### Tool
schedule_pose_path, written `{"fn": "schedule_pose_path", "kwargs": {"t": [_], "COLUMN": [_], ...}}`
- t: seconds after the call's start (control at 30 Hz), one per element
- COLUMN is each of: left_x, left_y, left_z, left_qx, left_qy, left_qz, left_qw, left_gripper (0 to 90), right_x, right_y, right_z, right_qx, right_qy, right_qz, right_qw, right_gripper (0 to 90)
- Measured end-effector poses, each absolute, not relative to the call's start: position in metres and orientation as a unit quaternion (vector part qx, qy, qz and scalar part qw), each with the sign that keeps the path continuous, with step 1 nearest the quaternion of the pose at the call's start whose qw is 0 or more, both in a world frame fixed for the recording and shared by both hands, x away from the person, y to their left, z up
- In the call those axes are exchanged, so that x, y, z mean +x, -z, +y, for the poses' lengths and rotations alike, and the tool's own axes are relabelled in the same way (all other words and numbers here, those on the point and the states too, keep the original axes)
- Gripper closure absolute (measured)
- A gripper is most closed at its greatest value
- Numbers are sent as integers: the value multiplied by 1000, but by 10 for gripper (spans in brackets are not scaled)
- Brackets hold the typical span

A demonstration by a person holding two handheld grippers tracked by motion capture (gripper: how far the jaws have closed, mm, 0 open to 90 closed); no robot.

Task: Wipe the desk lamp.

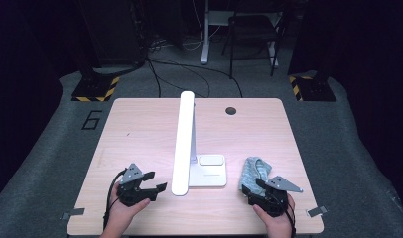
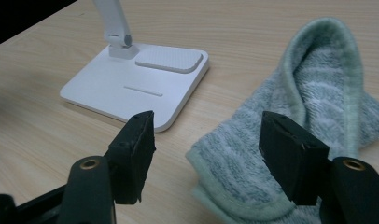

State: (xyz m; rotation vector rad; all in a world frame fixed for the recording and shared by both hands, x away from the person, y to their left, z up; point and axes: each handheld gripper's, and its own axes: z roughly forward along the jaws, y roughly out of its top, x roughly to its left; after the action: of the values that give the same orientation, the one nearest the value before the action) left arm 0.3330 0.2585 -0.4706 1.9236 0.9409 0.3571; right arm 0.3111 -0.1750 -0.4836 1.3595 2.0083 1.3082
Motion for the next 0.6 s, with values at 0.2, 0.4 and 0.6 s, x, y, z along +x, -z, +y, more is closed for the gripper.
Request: {"fn": "schedule_pose_path", "kwargs": {"t": [0.2,0.4,0.6], "left_x": [331,335,338], "left_y": [482,493,497], "left_z": [262,258,252], "left_qx": [785,797,807], "left_qy": [-142,-142,-146], "left_qz": [390,377,365], "left_qw": [460,450,442], "left_gripper": [329,333,333], "right_x": [311,311,312], "right_y": [490,496,503], "right_z": [-180,-177,-166], "right_qx": [498,496,479], "right_qy": [-460,-463,-458], "right_qz": [709,706,721], "right_qw": [195,204,204], "right_gripper": [361,376,378]}}
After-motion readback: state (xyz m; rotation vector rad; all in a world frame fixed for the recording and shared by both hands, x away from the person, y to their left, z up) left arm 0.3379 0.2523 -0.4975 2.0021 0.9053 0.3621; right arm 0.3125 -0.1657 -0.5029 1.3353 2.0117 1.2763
